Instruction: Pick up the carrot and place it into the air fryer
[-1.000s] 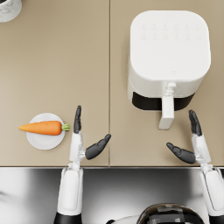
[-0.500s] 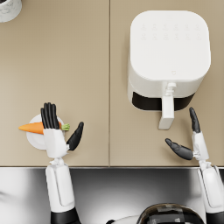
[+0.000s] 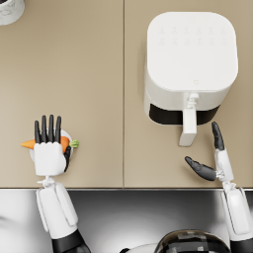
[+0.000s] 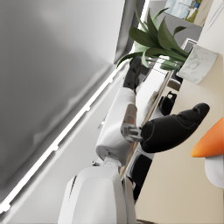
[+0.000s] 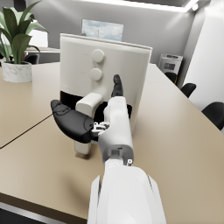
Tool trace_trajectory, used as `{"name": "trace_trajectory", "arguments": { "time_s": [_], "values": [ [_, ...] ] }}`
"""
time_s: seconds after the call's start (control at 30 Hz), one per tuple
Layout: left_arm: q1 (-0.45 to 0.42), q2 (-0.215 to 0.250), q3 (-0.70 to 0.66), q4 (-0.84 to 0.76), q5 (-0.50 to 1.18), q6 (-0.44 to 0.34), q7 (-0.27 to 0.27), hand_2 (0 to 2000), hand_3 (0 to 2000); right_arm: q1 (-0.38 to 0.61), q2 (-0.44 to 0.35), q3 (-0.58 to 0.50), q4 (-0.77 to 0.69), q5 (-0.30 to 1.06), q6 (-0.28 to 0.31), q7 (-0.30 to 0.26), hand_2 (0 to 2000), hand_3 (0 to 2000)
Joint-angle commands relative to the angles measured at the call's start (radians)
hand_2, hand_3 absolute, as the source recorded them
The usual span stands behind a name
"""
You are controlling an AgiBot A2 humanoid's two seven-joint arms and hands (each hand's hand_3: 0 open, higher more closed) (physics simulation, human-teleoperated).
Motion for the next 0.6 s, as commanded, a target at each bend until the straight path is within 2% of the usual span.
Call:
{"name": "trace_trajectory", "arguments": {
  "time_s": [0.03, 0.3, 0.47, 0.6],
  "values": [
    [0.029, -0.010, -0.004, 0.024, 0.046, -0.014, -0.009, 0, 0, 0.005, -0.004, -0.011, 0.007, 0.000, 0.000, 0.000, 0, 0],
    [0.004, 0.001, 0.074, 0.153, 0.375, -0.054, -0.030, 0, 0, 0.010, -0.023, -0.018, 0.007, 0.000, 0.000, 0.000, 0, 0],
    [0.024, 0.001, 0.070, 0.244, 0.423, -0.054, -0.030, 0, 0, 0.002, -0.029, -0.032, 0.010, 0.000, 0.000, 0.000, 0, 0],
    [0.031, 0.001, 0.083, 0.286, 0.432, -0.009, -0.025, 0, 0, 0.003, -0.037, -0.034, 0.012, 0.000, 0.000, 0.000, 0, 0]
  ]
}}
